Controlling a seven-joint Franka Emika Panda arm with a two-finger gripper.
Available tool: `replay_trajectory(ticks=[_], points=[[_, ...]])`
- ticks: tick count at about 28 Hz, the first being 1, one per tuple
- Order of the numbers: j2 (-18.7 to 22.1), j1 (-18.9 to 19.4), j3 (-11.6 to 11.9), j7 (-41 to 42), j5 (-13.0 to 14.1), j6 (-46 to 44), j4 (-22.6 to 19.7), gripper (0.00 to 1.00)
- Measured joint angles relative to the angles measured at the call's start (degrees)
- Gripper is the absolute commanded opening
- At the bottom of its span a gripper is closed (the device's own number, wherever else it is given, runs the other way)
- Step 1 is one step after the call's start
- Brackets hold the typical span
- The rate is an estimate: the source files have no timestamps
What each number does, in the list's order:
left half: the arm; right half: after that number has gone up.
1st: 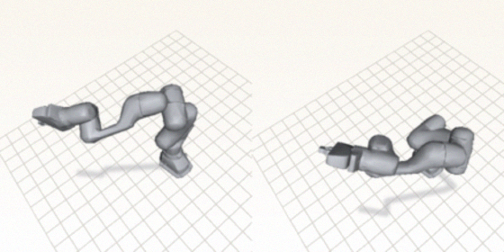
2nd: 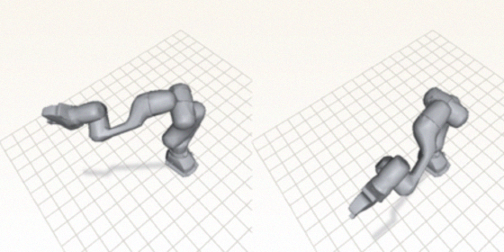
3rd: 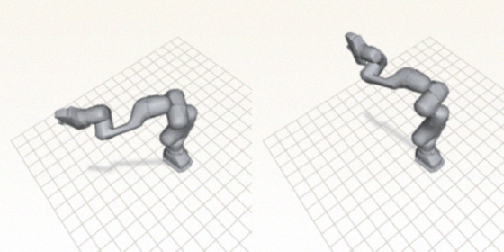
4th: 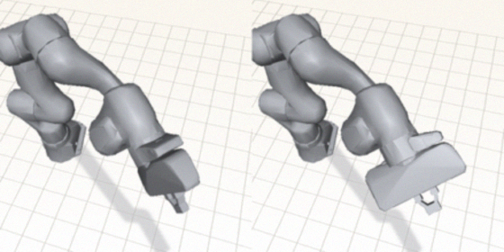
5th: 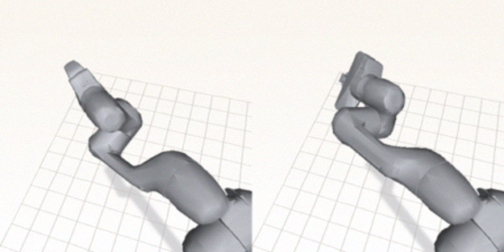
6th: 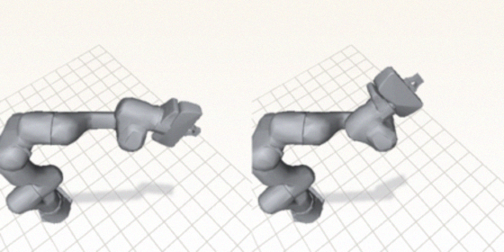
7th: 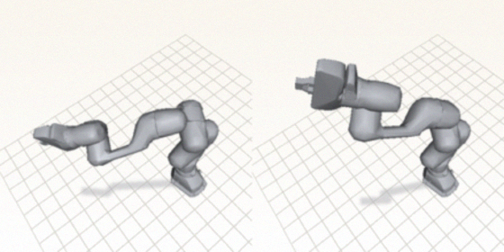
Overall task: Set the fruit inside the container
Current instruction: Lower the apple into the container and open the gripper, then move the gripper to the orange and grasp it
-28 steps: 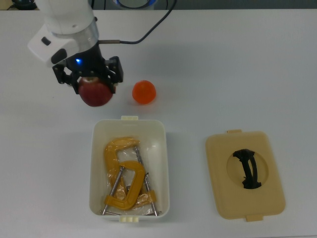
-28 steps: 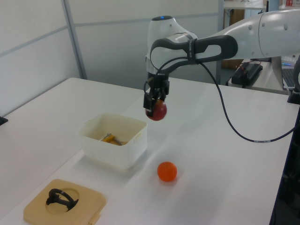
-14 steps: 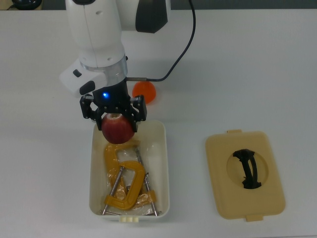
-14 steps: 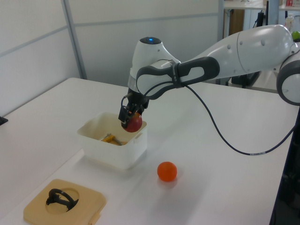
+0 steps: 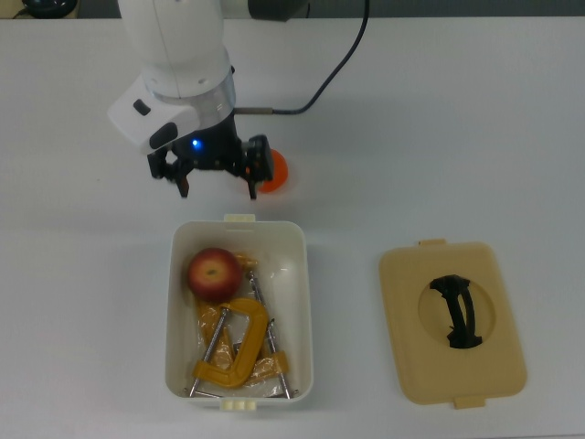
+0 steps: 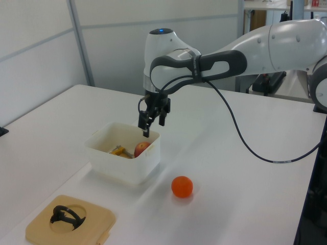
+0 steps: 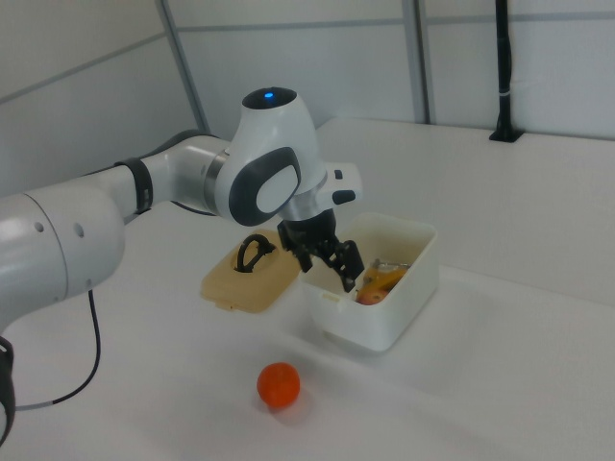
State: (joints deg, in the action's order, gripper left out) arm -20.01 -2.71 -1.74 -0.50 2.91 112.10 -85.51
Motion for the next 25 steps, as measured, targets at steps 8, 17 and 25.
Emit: replay_trajectory(ticks=[8, 17, 25], points=[[0.9, 2.0, -0.2, 6.8, -0.1, -15.7, -0.6, 1.00], [-0.4, 6.6, -0.4, 7.0, -3.0, -17.1, -5.9, 1.00], [-3.6, 8.0, -0.4, 7.0, -8.5, -17.1, -7.2, 1.00]])
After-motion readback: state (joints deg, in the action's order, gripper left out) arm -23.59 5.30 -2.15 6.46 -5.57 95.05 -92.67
